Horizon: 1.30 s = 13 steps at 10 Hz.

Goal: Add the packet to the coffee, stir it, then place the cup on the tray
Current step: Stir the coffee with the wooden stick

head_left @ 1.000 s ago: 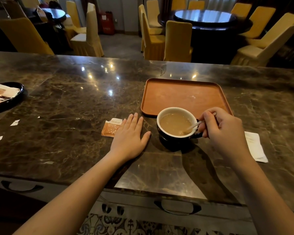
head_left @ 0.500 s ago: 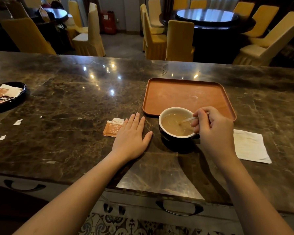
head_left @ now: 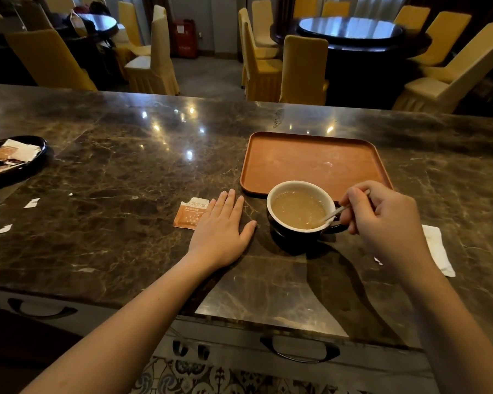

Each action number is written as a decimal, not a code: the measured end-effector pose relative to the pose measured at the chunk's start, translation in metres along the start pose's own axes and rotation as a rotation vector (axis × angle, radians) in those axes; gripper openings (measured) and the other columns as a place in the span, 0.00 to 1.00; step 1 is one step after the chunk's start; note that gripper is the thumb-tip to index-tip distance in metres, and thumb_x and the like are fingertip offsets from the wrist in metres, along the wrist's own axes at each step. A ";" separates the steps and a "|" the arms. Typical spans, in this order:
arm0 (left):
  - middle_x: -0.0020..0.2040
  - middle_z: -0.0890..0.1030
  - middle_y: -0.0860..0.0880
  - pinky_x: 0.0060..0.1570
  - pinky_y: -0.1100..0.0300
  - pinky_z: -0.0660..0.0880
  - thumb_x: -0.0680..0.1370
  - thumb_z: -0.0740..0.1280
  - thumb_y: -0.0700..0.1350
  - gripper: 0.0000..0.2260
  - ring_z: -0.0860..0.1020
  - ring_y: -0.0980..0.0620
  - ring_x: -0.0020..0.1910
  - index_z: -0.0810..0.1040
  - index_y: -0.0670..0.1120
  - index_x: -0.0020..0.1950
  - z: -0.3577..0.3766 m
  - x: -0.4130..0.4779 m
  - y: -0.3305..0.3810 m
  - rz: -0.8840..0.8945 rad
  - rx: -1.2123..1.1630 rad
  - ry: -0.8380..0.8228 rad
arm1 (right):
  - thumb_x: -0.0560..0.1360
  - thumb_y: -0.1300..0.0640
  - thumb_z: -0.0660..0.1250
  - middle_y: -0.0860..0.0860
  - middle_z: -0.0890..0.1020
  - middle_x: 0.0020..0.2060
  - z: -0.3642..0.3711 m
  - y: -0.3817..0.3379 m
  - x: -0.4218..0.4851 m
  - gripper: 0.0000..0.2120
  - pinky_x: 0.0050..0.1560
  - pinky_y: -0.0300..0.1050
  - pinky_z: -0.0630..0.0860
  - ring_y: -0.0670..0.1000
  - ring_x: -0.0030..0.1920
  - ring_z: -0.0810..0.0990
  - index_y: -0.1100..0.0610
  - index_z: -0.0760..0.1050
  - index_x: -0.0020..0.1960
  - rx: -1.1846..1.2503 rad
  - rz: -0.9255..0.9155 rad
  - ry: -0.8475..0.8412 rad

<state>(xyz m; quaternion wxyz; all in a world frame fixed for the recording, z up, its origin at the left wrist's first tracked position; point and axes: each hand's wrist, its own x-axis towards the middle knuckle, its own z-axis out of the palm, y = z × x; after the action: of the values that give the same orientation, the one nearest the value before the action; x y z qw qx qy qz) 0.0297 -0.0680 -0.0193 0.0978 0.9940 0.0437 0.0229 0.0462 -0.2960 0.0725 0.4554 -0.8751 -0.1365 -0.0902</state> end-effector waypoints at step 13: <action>0.78 0.46 0.47 0.71 0.58 0.38 0.79 0.46 0.60 0.29 0.43 0.51 0.76 0.47 0.47 0.76 0.001 0.001 -0.001 0.003 0.011 0.001 | 0.78 0.59 0.58 0.51 0.79 0.32 0.006 0.009 0.011 0.09 0.35 0.39 0.74 0.47 0.33 0.78 0.58 0.76 0.44 -0.079 -0.073 0.118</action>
<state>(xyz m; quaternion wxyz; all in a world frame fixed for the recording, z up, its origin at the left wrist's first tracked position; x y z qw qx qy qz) 0.0305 -0.0675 -0.0206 0.0923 0.9945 0.0426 0.0233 0.0591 -0.2941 0.0656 0.4242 -0.8800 -0.1375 -0.1633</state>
